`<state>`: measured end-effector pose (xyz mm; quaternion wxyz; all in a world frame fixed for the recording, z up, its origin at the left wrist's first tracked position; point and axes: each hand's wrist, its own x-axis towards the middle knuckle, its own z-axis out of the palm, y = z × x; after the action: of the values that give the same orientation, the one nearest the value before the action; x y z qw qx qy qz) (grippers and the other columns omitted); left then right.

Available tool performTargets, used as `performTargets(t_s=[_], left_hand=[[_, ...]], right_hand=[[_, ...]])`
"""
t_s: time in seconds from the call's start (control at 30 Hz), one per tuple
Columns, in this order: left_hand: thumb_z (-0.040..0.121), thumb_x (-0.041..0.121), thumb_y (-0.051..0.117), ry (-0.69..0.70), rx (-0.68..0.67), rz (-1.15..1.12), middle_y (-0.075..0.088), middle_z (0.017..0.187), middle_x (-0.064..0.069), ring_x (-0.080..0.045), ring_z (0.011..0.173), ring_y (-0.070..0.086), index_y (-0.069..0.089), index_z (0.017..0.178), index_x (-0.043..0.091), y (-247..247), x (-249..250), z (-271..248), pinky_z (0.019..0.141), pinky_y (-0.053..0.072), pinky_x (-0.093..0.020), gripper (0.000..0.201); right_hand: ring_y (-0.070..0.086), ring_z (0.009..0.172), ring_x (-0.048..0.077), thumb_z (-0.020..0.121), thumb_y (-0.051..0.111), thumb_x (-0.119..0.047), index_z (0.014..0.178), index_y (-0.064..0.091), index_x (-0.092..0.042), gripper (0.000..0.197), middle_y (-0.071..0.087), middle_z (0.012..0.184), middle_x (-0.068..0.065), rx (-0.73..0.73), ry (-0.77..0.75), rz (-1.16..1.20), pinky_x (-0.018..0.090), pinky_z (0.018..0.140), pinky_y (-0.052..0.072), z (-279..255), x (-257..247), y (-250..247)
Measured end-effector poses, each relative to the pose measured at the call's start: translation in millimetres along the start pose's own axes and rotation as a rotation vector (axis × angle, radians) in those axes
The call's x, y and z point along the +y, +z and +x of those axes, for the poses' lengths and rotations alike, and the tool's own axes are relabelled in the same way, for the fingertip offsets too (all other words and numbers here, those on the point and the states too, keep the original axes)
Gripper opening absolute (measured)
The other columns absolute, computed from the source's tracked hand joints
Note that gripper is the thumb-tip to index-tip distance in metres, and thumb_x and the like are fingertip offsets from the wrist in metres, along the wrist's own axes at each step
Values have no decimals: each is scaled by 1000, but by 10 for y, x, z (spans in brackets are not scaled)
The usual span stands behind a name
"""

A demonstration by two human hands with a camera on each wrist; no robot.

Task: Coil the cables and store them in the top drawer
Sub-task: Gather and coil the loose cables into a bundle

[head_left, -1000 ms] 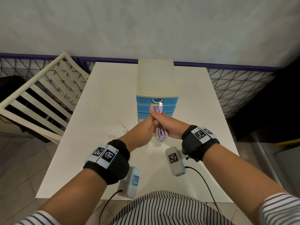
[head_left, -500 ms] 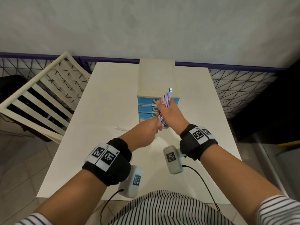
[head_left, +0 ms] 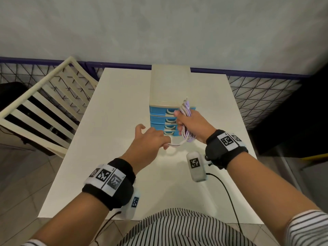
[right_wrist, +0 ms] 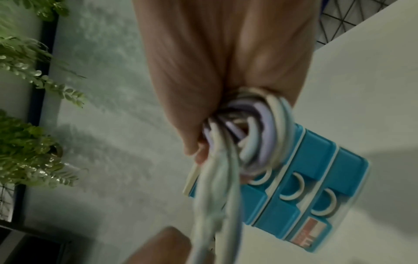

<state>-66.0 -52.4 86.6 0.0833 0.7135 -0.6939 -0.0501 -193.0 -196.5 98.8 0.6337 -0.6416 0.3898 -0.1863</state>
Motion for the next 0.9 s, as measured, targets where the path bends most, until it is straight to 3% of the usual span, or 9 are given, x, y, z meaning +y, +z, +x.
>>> performTargets(t_s=[0.1, 0.2, 0.33, 0.47, 0.6, 0.73, 0.9], left_hand=[[70, -9, 59, 153, 212, 155, 54, 83, 11, -16, 88, 52, 56, 80, 32, -20, -11, 19, 97, 15, -45, 42], [72, -4, 59, 269, 299, 210, 56, 88, 9, -17, 95, 53, 60, 85, 34, -1, -3, 32, 103, 16, -50, 40], [74, -5, 60, 271, 347, 257, 56, 100, 6, -19, 108, 47, 60, 89, 35, 45, 8, 8, 106, 18, -53, 43], [77, -4, 51, 248, 377, 260, 40, 117, 5, -23, 115, 44, 60, 94, 39, 115, 11, -29, 105, 22, -53, 47], [80, 2, 44, 261, 383, 265, 38, 124, 4, -23, 118, 41, 61, 95, 41, 123, -4, -35, 105, 23, -53, 45], [84, 8, 44, 280, 415, 219, 40, 116, 7, -21, 111, 43, 63, 92, 39, 123, -6, -40, 103, 25, -52, 37], [78, 1, 58, 334, 431, 173, 40, 108, 6, -19, 106, 43, 62, 94, 39, 145, 4, -38, 101, 24, -49, 42]], right_hand=[[60, 58, 18, 91, 56, -41, 82, 59, -9, 34, 62, 66, 7, -170, 86, -134, 30, 61, 53, -33, 7, -3], [67, 78, 23, 87, 54, -53, 86, 67, -11, 45, 72, 88, 18, -326, 121, -248, 39, 81, 54, -49, 32, 17], [63, 86, 25, 94, 50, -42, 93, 65, -9, 37, 66, 91, 14, -395, 162, -115, 40, 85, 51, -108, -36, 53], [62, 93, 30, 91, 53, -47, 105, 62, -6, 44, 66, 100, 16, -470, 297, 90, 49, 97, 45, -97, -43, 61], [64, 75, 23, 93, 53, -42, 106, 56, -10, 34, 63, 86, 12, -511, 360, 180, 42, 83, 52, -110, -61, 83], [66, 74, 23, 92, 56, -6, 98, 61, -5, 9, 67, 86, 13, -490, 316, 161, 32, 69, 57, -146, -88, 70], [67, 66, 16, 86, 52, 13, 91, 61, -6, 22, 69, 74, 7, -570, 277, 114, 26, 62, 58, -157, -104, 63]])
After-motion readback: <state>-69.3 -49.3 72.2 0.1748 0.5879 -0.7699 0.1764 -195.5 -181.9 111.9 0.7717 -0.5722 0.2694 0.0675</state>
